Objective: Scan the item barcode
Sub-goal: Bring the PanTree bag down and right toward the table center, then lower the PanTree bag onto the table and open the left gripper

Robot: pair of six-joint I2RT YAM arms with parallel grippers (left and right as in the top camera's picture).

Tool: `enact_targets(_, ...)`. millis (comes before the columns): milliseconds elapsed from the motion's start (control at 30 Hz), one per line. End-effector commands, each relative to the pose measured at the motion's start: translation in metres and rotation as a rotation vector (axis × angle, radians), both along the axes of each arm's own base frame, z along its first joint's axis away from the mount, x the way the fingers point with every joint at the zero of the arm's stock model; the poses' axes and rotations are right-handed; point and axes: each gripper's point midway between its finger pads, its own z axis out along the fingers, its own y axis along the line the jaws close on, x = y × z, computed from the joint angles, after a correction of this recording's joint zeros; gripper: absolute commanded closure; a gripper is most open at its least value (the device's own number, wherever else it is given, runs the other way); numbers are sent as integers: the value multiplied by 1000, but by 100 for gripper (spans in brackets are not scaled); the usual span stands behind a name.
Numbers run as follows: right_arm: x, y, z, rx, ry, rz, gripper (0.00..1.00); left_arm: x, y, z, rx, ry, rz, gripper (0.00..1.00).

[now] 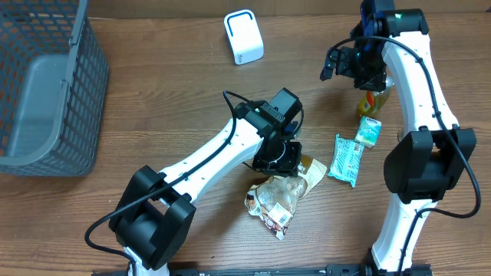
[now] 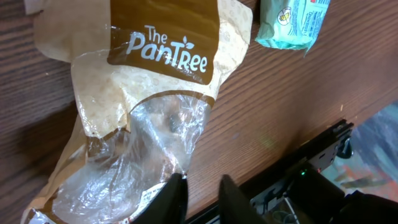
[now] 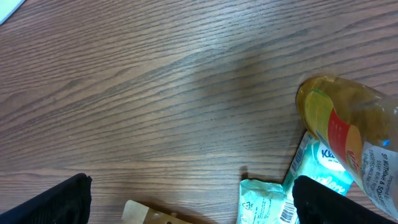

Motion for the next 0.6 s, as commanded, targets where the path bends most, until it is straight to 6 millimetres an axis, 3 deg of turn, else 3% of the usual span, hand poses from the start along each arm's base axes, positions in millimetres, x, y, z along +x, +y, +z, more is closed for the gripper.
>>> enact_targets(0, 5, 1, 15, 7, -47, 4, 0, 2, 3, -5, 39, -22, 16, 66)
enact_targets(333, 5, 1, 15, 7, -47, 4, 0, 45, 43, -20, 289, -243, 136, 71)
enact_targets(567, 5, 1, 15, 7, -47, 4, 0, 43, 60, -24, 370, -267, 95, 87)
